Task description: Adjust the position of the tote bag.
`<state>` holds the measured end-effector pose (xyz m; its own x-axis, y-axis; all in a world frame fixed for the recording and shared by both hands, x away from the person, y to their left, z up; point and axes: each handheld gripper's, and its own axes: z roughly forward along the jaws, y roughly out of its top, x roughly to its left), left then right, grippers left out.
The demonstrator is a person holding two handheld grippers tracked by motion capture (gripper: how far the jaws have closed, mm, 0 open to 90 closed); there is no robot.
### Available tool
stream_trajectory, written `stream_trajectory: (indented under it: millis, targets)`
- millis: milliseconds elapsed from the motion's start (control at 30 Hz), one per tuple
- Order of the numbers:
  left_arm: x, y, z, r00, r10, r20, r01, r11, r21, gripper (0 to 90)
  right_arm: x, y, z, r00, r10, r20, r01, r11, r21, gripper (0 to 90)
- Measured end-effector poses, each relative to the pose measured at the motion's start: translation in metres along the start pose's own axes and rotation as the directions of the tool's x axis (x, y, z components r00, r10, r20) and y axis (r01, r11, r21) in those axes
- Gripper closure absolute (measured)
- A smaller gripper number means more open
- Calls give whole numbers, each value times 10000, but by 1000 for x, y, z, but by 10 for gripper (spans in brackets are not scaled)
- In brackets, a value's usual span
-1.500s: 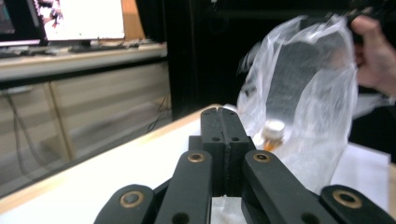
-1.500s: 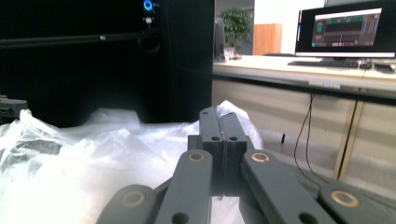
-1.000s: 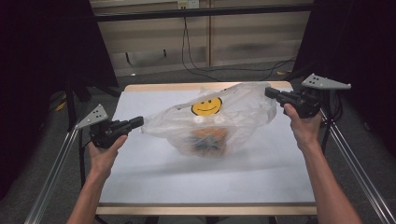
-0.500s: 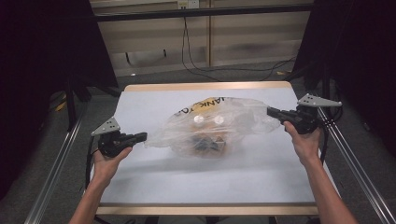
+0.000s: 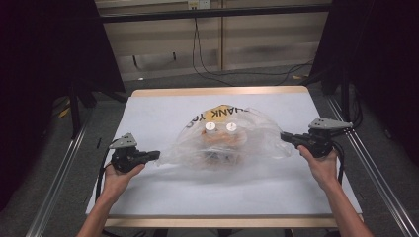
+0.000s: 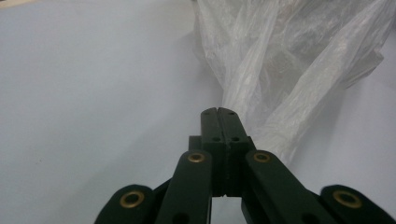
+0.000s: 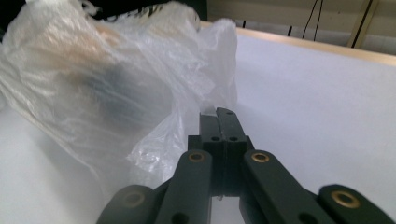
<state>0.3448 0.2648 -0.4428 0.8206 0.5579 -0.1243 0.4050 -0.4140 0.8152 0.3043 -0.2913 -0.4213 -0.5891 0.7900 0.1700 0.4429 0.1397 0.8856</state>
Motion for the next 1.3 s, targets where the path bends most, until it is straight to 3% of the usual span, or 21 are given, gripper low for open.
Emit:
stream_trajectory:
  millis: [167, 267, 400, 567, 600, 667, 833, 933, 1067, 1167, 1300]
  targets:
    - [2, -4, 3, 9997, 61, -233, -53, 9995, 321, 900, 0, -6, 5, 9999, -38, 113, 35, 9995, 303, 900]
    - [7, -13, 7, 9997, -44, -256, 60, 9981, 607, 900, -4, -13, 4, 9989, -47, 470, 29, 9992, 389, 900]
    - [10, -15, 3, 9994, -315, -103, 316, 9995, 86, 900, -4, -16, 4, 9992, -44, 402, 26, 9990, 456, 900]
    - [8, -8, -9, 9984, -508, 244, 531, 9933, -1031, 898, 2, -3, -7, 9999, -171, -20, 170, 9994, -315, 900]
    - [7, -6, -11, 9983, -563, 139, 575, 9912, -1195, 883, 4, 0, -10, 9997, -256, -24, 254, 9985, -481, 900]
    - [7, -4, -14, 9982, -545, 259, 577, 9875, -1464, 864, 6, 5, -15, 9995, -295, -120, 285, 9971, -711, 822]
    - [8, 1, -17, 9974, -682, 233, 712, 9818, -1759, 791, 3, 13, -31, 9995, -307, 116, 318, 9933, -1110, 749]
    - [6, 7, -17, 9967, -756, 282, 797, 9766, -1999, 676, 0, 18, -40, 9995, -219, 230, 250, 9893, -1439, 647]
    - [4, 20, -11, 9975, -699, 139, 713, 9779, -1966, 523, 1, 25, -44, 9998, -145, 159, 169, 9859, -1663, 497]
    - [2, 29, -7, 9985, -544, 91, 552, 9776, -2033, 457, 10, 35, -41, 9985, -516, -175, 481, 9857, -1617, 391]
    - [4, 37, 3, 9987, -511, 58, 513, 9818, -1828, 368, 18, 46, -35, 9965, -769, -321, 708, 9845, -1602, 350]
